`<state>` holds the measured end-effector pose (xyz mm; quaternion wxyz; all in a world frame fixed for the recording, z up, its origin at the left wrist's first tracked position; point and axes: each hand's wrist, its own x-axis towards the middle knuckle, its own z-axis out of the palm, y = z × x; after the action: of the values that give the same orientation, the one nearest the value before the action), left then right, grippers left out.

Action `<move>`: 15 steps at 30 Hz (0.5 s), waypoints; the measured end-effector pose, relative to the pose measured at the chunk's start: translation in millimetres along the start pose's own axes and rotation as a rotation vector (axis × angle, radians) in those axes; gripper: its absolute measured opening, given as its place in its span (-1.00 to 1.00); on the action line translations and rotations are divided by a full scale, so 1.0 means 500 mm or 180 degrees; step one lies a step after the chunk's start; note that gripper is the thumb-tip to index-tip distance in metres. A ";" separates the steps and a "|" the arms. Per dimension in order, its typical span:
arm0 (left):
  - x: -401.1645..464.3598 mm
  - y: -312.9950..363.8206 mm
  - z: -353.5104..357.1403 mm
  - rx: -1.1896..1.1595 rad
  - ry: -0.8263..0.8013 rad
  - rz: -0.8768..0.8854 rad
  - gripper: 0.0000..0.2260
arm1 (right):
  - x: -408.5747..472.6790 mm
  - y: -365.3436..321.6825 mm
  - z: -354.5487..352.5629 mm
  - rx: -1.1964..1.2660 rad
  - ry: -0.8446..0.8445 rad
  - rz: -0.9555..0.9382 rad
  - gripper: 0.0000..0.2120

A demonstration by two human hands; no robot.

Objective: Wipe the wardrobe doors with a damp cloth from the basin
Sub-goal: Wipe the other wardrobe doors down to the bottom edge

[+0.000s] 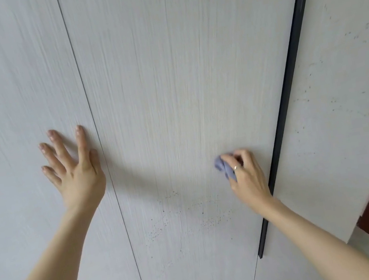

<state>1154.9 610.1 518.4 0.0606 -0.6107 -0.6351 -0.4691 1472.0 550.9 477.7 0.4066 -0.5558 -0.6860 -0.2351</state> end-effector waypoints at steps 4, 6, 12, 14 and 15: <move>0.001 -0.002 0.002 -0.0010 0.0021 0.0027 -0.52 | 0.152 -0.030 -0.058 0.0351 0.0774 0.0180 -0.55; -0.002 -0.002 0.005 -0.0036 0.0020 0.0034 -0.52 | 0.206 -0.052 -0.065 0.0545 0.1149 0.0245 -0.58; -0.032 -0.027 0.019 0.0017 -0.0053 0.0084 -0.53 | 0.086 -0.104 0.024 0.0377 0.0715 -0.0292 -0.58; -0.049 -0.040 0.027 0.0059 -0.0118 0.0034 -0.53 | 0.053 -0.100 0.031 0.0165 0.0399 -0.0755 -0.63; -0.054 -0.045 0.029 0.0070 -0.0131 0.0017 -0.53 | 0.066 -0.095 0.022 0.0127 0.0412 -0.0813 -0.69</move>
<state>1150.1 604.6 481.4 0.0554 -0.6212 -0.6397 -0.4493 1421.6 565.2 504.6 0.4277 -0.4394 -0.7280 -0.3066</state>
